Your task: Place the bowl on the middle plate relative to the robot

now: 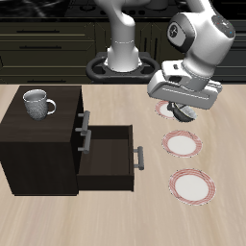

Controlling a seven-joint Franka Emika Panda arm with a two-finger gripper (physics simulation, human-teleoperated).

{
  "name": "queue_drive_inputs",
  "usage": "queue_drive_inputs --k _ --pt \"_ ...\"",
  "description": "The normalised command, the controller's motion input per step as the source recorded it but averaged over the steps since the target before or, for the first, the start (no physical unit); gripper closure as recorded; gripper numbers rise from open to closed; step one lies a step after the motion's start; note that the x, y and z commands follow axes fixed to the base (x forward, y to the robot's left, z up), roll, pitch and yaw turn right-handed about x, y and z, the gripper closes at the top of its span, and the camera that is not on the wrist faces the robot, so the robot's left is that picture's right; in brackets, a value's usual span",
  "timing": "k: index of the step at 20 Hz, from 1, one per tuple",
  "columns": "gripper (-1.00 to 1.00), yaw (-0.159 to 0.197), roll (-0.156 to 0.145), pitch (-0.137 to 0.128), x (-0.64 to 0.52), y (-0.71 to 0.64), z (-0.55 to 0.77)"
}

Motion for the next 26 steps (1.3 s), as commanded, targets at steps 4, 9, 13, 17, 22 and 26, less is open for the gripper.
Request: queue_drive_inputs --k 4,9,13,17,22,26 --pt "1.00 0.003 0.020 -0.006 -0.03 0.31 -0.06" --pt "1.00 -0.033 0.062 0.025 0.03 0.32 -0.17" --pt "1.00 -0.006 0.053 -0.003 -0.02 0.24 -0.10" --pt "1.00 -0.069 0.009 0.022 0.20 -0.03 -0.08" --pt "1.00 -0.019 0.011 0.022 0.06 0.06 -0.24" --pt "1.00 0.008 0.047 0.007 0.00 0.22 -0.21"
